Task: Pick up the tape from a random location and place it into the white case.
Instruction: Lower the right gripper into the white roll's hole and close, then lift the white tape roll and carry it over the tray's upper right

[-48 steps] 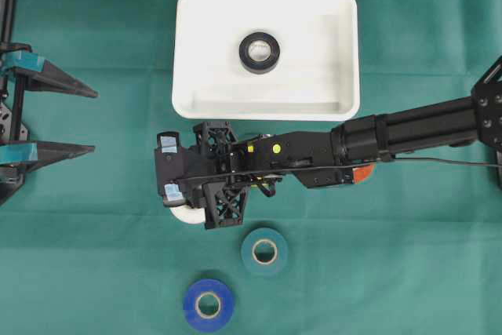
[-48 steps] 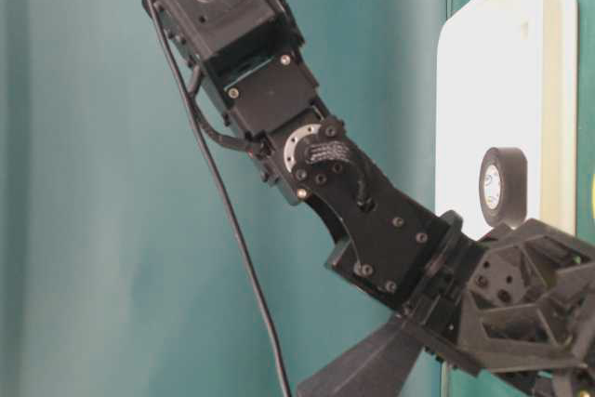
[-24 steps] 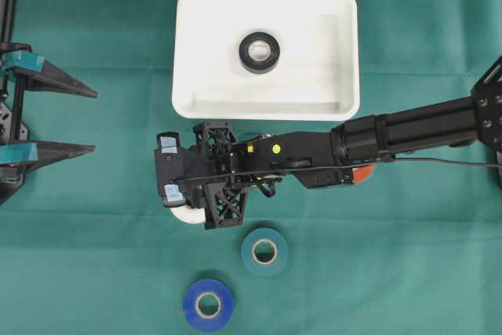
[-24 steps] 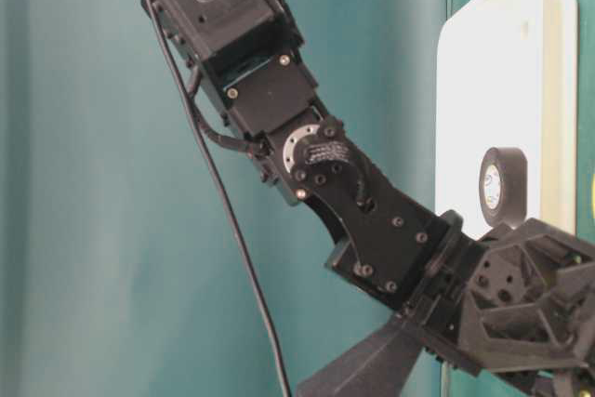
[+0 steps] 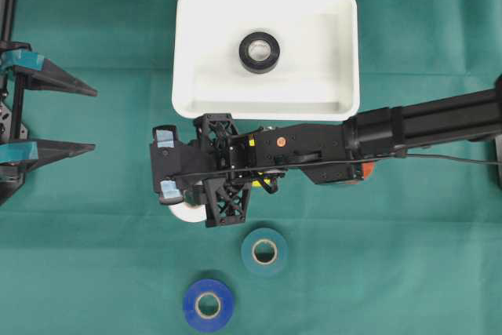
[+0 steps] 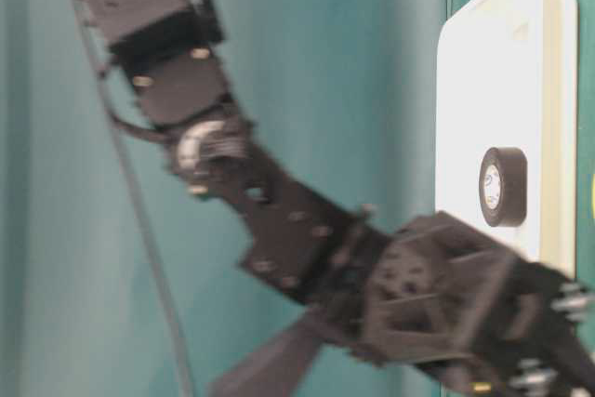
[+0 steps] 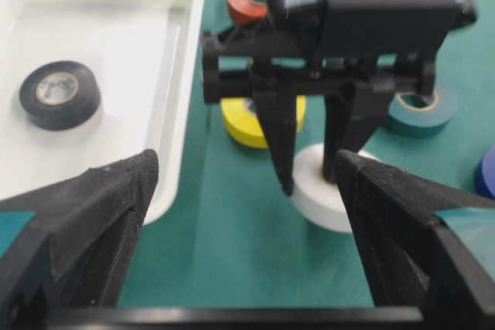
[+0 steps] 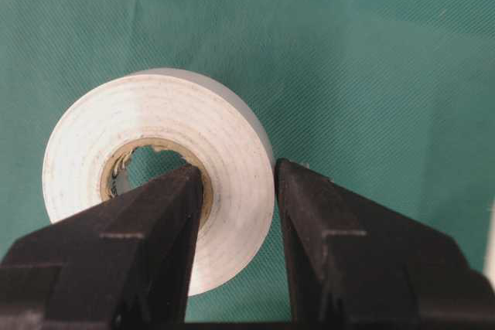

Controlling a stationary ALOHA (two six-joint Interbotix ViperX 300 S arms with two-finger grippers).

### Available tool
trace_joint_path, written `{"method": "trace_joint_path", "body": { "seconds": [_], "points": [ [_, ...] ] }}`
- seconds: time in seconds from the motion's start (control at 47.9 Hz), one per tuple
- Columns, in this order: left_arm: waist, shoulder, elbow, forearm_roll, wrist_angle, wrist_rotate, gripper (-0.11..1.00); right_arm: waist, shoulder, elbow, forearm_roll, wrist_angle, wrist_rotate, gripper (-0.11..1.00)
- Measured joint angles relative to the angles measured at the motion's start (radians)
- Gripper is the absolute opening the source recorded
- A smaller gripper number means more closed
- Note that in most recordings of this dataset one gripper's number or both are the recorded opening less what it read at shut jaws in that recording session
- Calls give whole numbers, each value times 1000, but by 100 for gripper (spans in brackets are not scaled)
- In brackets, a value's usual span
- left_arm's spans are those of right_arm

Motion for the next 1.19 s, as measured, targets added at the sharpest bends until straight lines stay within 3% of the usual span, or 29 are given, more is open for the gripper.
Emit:
{"method": "trace_joint_path", "body": {
  "seconds": [0.272, 0.815, 1.19],
  "points": [
    [0, 0, 2, 0, 0, 0, 95, 0, -83, -41, -11, 92, 0, 32],
    [0, 0, 2, 2, 0, 0, 95, 0, -135, -198, -117, 342, 2, 32],
    [0, 0, 2, 0, 0, 0, 95, 0, -183, -273, -150, 445, 2, 32]
  ]
}}
